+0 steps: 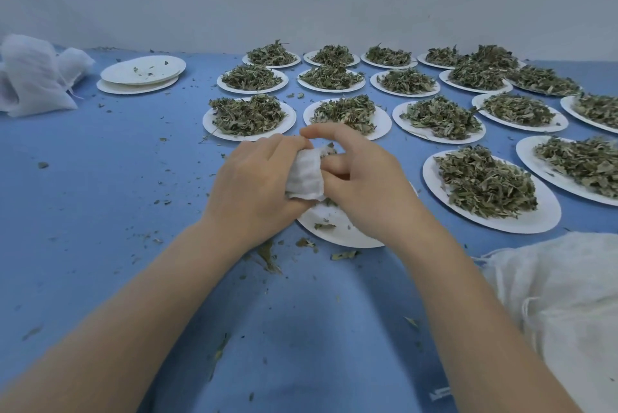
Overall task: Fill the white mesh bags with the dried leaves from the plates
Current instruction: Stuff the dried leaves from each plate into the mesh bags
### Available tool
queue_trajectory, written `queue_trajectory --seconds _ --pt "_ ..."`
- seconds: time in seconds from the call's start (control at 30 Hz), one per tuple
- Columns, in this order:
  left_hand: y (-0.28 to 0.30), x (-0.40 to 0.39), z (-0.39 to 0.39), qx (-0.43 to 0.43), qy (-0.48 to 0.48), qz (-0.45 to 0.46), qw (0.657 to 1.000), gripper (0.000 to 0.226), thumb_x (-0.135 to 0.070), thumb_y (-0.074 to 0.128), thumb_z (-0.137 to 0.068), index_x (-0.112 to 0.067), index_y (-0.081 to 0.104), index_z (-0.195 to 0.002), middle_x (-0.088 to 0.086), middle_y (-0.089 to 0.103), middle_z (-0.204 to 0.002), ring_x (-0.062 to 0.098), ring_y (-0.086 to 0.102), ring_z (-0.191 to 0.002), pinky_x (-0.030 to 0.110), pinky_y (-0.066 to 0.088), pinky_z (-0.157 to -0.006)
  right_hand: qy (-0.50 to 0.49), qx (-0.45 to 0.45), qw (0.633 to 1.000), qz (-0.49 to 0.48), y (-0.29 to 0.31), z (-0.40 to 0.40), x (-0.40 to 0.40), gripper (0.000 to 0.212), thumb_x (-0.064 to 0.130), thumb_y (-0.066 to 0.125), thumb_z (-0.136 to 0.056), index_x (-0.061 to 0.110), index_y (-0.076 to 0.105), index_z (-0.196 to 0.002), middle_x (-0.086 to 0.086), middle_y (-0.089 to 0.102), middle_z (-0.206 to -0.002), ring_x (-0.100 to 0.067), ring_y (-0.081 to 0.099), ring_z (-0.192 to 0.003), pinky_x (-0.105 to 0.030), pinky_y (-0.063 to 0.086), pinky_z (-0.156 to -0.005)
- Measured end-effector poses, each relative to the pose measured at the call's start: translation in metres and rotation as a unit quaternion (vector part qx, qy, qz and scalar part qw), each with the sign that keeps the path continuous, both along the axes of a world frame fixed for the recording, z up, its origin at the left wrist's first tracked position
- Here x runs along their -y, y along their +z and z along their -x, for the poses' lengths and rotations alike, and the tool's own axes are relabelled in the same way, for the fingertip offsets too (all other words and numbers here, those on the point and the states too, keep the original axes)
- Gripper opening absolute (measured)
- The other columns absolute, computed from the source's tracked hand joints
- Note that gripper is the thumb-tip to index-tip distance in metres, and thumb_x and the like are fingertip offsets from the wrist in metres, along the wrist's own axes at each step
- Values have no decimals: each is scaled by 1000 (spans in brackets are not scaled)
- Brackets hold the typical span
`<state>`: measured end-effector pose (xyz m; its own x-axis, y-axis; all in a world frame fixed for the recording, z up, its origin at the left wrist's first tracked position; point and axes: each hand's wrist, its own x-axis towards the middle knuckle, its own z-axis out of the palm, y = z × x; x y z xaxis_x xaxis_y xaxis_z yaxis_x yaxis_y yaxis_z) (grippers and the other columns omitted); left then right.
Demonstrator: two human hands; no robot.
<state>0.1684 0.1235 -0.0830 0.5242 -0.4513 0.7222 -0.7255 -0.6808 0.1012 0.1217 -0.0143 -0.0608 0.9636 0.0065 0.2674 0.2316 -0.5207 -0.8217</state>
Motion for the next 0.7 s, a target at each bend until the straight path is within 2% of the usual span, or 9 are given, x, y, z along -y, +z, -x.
queue_trajectory --seconds 0.1,0.17,0.2,0.27,0.33,0.4,0.53,0.6,0.7 --pt "-1 -3 -2 -16 8 -1 1000 46 -40 55 -73 -1 65 -96 11 65 -82 29 60 -67 25 37 -64 49 -41 997 -52 4 3 11 43 9 57 -91 35 50 -125 9 73 -86 -3 61 -66 -14 48 -62" --pt "0 -5 -1 -37 17 2 999 48 -40 55 -71 -3 64 -100 10 66 -88 31 61 -71 26 39 -65 11 -10 994 -108 6 3 18 41 8 66 -85 30 57 -119 9 73 -89 -7 68 -81 -27 56 -78" --pt "0 -6 -1 -42 21 4 999 47 -38 58 -70 -4 64 -101 10 66 -90 31 61 -73 27 38 -67 -23 18 993 -114 6 3 21 37 8 68 -83 28 60 -113 8 73 -86 -9 68 -82 -31 57 -78" --pt "2 -6 -1 -45 27 13 999 45 -29 65 -64 -5 63 -102 9 67 -92 31 61 -75 27 37 -70 -88 45 990 -96 6 1 24 30 8 62 -86 31 62 -105 10 70 -85 -9 66 -79 -26 56 -72" --pt "3 -6 -1 -47 25 20 998 46 -25 68 -62 -5 63 -103 9 67 -94 32 61 -77 28 37 -72 -122 0 991 -61 4 -2 24 38 7 48 -89 38 57 -110 15 63 -97 -12 63 -81 -13 50 -57" --pt "3 -7 -1 -54 15 23 998 48 -25 69 -63 -5 62 -106 9 66 -97 32 61 -81 29 37 -74 -107 -69 990 -61 2 -5 20 50 7 40 -90 43 52 -123 20 57 -96 -21 62 -86 -17 48 -52" --pt "3 -8 -2 -60 11 28 998 51 -30 70 -62 -8 62 -108 6 66 -100 31 59 -84 28 36 -75 -42 -123 980 -154 2 -8 14 50 6 47 -88 36 55 -126 13 60 -116 -16 66 -96 -36 53 -88" --pt "3 -9 -3 -63 12 31 997 50 -30 69 -63 -9 62 -107 4 65 -99 29 59 -84 27 36 -75 -33 -113 974 -193 5 -7 17 39 7 55 -86 28 63 -118 7 66 -109 -14 69 -92 -39 51 -93" --pt "2 -10 -5 -71 17 34 997 50 -30 70 -64 -9 61 -108 5 65 -99 29 60 -86 27 37 -76 -31 -76 978 -190 8 0 22 26 11 63 -85 25 69 -106 4 72 -98 -11 70 -86 -33 53 -89"
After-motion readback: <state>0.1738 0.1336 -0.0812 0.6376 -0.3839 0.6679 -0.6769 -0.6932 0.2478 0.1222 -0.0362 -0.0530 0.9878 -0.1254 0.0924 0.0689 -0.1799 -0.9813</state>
